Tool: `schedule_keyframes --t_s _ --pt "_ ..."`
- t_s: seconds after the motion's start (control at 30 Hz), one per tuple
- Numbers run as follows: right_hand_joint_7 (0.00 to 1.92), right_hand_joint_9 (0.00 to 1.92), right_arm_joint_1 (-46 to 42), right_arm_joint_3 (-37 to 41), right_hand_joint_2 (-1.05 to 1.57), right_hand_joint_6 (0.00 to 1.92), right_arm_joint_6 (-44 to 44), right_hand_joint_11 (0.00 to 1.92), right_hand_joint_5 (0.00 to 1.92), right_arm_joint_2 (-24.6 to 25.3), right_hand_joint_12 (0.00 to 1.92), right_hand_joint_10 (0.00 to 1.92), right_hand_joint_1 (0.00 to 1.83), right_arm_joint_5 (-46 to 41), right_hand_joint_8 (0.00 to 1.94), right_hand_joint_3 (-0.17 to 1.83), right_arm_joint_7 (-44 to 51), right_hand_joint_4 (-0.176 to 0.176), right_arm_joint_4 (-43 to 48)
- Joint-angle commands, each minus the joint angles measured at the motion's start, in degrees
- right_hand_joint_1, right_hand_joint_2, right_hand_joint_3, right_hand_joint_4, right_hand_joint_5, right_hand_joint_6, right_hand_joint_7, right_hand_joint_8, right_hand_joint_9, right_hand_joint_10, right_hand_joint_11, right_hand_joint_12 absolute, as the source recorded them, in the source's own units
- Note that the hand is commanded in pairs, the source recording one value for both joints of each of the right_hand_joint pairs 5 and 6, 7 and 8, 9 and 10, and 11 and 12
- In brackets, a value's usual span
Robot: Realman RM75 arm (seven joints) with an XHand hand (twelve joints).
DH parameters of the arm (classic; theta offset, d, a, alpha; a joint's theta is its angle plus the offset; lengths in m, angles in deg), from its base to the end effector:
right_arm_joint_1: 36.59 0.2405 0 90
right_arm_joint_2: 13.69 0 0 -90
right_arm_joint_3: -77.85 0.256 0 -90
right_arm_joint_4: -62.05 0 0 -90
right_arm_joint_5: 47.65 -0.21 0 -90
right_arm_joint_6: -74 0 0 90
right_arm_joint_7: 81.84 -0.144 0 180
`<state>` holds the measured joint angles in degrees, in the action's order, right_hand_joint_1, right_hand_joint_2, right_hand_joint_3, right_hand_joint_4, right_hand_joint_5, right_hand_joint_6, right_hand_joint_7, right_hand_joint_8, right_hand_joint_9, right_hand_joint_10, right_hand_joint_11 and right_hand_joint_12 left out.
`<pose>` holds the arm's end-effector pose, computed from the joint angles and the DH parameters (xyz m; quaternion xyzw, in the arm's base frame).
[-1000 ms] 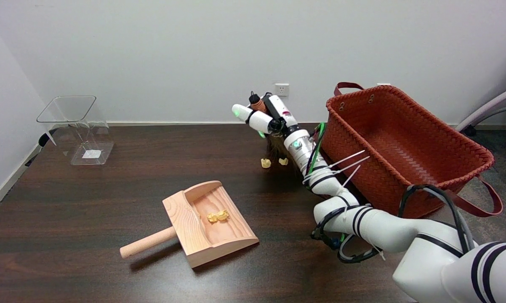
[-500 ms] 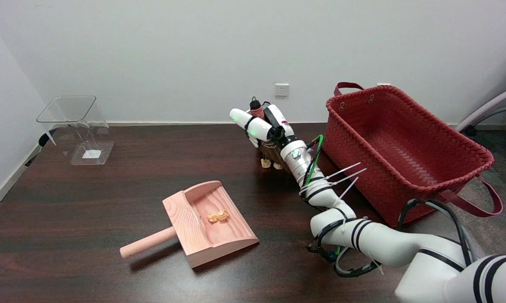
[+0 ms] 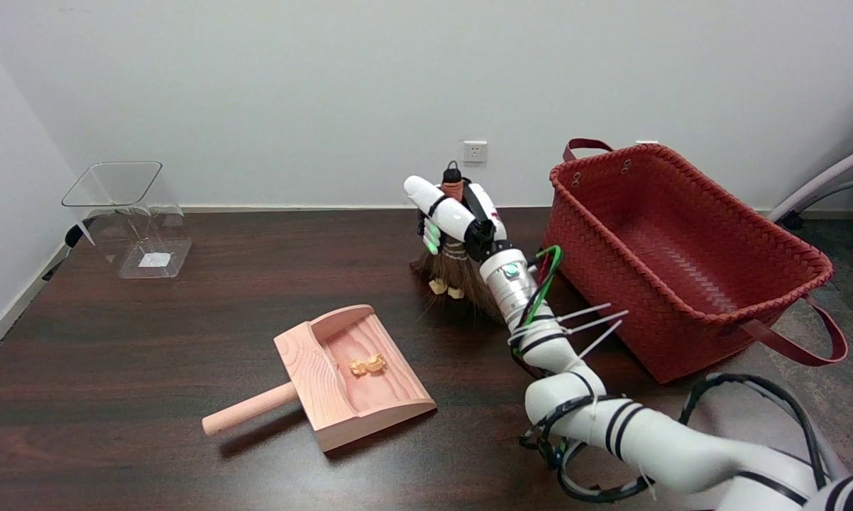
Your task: Sweep the paper balls into the dustpan.
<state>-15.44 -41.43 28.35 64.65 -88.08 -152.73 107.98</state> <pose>-0.2952 -0.4090 0.2485 0.5756 -0.4147 0.5498 0.4409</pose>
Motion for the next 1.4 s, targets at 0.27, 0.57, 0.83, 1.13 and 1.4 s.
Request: schedule_keyframes --t_s 0.27,0.57,0.83,1.13,1.4 --pt "1.92 1.92 -15.93 -0.94 1.57 1.92 0.07 1.92 1.92 6.94 1.92 1.92 0.71 -19.38 1.92 -0.17 15.9 0.0 11.8" --pt "1.92 1.92 -14.99 -4.44 1.57 1.92 -5.3 1.92 1.92 10.8 1.92 1.92 0.69 -22.24 1.92 -0.17 16.75 0.0 10.58" --pt "1.92 1.92 -15.17 -5.75 1.57 1.92 -5.21 1.92 1.92 11.3 1.92 1.92 0.69 -24.97 1.92 -0.17 18.49 0.0 17.29" --pt "1.92 1.92 -15.72 -6.78 1.57 1.92 -5.54 1.92 1.92 11.52 1.92 1.92 0.67 -32.4 1.92 -0.17 26.27 0.0 27.91" --pt "1.92 1.92 -15.96 -8.96 1.57 1.92 -5.54 1.92 1.92 11.26 1.92 1.92 0.68 -39.3 1.92 -0.17 31.3 0.0 34.96"
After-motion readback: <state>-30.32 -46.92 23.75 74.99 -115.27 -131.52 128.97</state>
